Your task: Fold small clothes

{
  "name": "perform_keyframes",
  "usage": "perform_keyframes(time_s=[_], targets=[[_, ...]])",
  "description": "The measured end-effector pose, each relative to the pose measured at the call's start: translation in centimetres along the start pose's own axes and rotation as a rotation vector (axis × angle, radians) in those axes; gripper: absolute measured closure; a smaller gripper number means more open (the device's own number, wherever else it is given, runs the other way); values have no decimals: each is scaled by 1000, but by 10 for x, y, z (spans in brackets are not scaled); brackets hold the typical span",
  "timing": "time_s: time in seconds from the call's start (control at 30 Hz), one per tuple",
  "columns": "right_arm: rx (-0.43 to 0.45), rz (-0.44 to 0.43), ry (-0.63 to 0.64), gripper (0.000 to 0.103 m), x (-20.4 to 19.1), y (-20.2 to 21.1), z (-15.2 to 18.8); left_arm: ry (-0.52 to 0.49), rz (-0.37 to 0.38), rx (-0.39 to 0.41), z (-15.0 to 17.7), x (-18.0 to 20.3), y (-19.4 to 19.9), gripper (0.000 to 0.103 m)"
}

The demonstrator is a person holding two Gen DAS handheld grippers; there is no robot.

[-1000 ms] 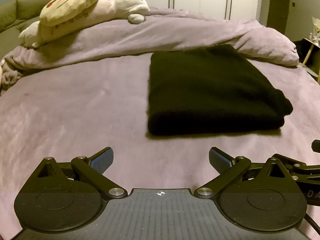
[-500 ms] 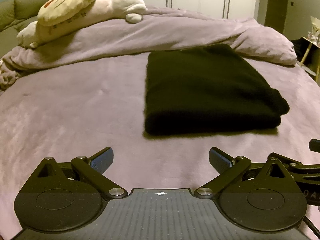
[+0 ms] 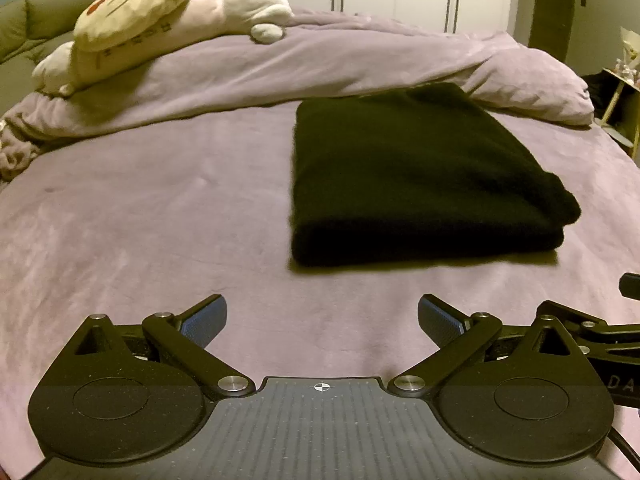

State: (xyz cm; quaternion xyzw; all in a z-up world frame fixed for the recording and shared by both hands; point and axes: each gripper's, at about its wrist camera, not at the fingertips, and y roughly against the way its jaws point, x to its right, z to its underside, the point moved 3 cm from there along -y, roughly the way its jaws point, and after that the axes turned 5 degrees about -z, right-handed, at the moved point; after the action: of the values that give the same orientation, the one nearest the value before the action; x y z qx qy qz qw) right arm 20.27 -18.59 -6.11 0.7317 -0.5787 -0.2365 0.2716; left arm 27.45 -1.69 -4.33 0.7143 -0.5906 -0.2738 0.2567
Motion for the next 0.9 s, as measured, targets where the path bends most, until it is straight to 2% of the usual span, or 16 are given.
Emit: perform_keyframes(time_s=[0.9], targets=[[4,-2,6,4,-3,1,-5,-4,7,1,-4,4,4,0]])
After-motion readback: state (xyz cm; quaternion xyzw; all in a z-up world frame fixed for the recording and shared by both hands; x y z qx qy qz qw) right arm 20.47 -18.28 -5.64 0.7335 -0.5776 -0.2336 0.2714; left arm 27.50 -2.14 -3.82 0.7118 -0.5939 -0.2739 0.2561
